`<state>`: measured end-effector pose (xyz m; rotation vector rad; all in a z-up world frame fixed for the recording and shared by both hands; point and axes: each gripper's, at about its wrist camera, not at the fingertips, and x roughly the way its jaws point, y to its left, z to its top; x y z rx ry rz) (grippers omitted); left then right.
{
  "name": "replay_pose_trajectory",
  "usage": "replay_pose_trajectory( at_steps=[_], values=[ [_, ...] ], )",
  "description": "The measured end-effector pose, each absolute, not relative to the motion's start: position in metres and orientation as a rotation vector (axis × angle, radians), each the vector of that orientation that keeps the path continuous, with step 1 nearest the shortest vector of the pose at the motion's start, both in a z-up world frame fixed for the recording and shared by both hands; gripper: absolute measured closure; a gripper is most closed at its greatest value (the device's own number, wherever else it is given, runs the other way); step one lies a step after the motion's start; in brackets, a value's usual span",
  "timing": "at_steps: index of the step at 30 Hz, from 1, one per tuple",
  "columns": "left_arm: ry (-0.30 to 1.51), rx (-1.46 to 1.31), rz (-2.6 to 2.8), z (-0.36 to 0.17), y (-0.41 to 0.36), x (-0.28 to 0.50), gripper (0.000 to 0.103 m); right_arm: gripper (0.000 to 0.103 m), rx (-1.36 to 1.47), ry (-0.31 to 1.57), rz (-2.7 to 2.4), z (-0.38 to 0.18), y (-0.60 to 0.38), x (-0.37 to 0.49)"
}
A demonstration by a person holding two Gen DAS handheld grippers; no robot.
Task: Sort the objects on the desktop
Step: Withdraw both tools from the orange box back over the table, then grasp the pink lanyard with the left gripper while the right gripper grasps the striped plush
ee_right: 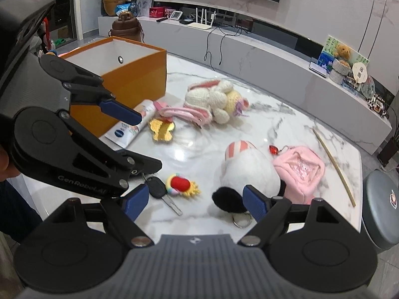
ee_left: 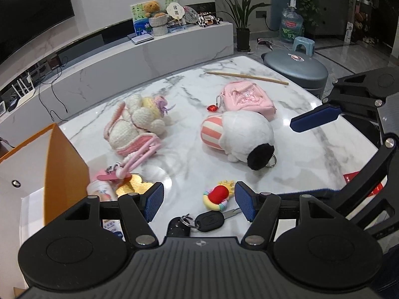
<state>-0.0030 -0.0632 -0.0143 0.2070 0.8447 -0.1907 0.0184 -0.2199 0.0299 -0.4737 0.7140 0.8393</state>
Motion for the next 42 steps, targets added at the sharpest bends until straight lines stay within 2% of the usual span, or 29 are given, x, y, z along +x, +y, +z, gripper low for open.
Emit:
replay_pose_trajectory(
  at_steps=[15,25,27,34,41,42],
  values=[
    [0.898,0.210,-0.187,-0.039,-0.066,0.005,0.028,0.019,-0.494,0.821,0.718,-0.012,-0.246,0.059],
    [0.837,0.175,-0.089,-0.026,-0.041,0.019,0.028,0.019,-0.353,0.768,0.693,-0.001,-0.227,0.089],
    [0.812,0.173,-0.062,-0.020,-0.035,0.025,0.020,0.018,-0.337,0.749,0.677,0.002,-0.221,0.095],
    [0.830,0.125,0.012,-0.024,-0.021,0.054,0.020,0.016,-0.335,0.744,0.640,-0.004,-0.197,0.115],
    [0.828,0.304,0.064,-0.047,-0.037,0.067,0.020,0.016,-0.427,0.755,0.615,-0.019,-0.183,0.121],
    [0.825,0.357,0.071,-0.051,-0.042,0.068,0.025,0.016,-0.439,0.756,0.613,-0.021,-0.181,0.122]
  ],
)
